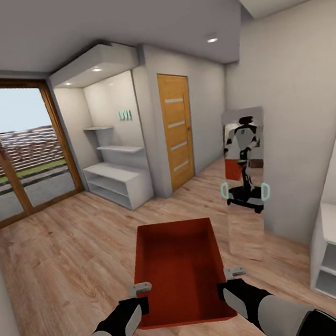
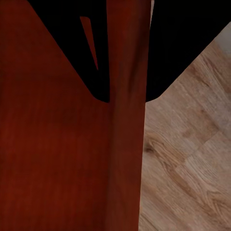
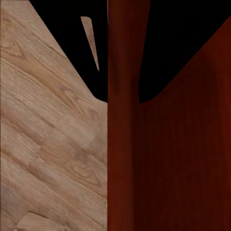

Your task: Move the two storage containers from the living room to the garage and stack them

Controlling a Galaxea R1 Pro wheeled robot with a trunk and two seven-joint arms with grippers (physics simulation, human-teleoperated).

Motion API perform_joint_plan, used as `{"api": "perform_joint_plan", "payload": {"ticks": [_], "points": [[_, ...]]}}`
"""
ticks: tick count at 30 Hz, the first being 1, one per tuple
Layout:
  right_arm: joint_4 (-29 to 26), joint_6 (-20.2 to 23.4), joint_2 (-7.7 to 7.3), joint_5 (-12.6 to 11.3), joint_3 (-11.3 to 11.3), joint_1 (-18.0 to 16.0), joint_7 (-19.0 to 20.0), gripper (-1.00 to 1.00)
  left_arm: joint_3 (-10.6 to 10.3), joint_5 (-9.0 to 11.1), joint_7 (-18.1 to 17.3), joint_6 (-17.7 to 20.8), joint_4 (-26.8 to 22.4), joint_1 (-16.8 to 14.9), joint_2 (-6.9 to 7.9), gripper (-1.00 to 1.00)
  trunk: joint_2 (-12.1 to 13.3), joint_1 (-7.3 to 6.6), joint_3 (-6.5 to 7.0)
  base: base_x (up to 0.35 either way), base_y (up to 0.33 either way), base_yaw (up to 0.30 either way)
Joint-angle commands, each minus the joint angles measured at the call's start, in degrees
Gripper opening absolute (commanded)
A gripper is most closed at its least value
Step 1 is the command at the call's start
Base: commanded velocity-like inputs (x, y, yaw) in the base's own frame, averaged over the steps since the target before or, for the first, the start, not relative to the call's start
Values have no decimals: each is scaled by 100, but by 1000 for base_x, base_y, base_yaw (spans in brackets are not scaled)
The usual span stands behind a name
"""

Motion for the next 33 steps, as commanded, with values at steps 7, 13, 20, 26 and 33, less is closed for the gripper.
{"api": "perform_joint_plan", "payload": {"ticks": [7,13,20,26,33], "points": [[-16,-221,-18,186,-44,-6,-59,-100,-35,-46,63,48,7,6,33,-100,-4,5,-2,322,0,267],[-16,-221,-18,186,-46,-6,-59,-100,-36,-47,67,48,7,6,36,-100,-4,5,-2,322,0,33],[-16,-221,-18,186,-43,-6,-59,-100,-35,-46,65,50,7,6,33,-100,-4,5,-2,322,0,1],[-16,-221,-18,186,-43,-6,-59,-100,-36,-47,63,55,7,6,36,-100,-4,5,-2,322,0,0],[-16,-221,-18,186,-45,-6,-59,-100,-36,-46,62,48,7,6,35,-100,-4,5,-2,322,0,0]]}}
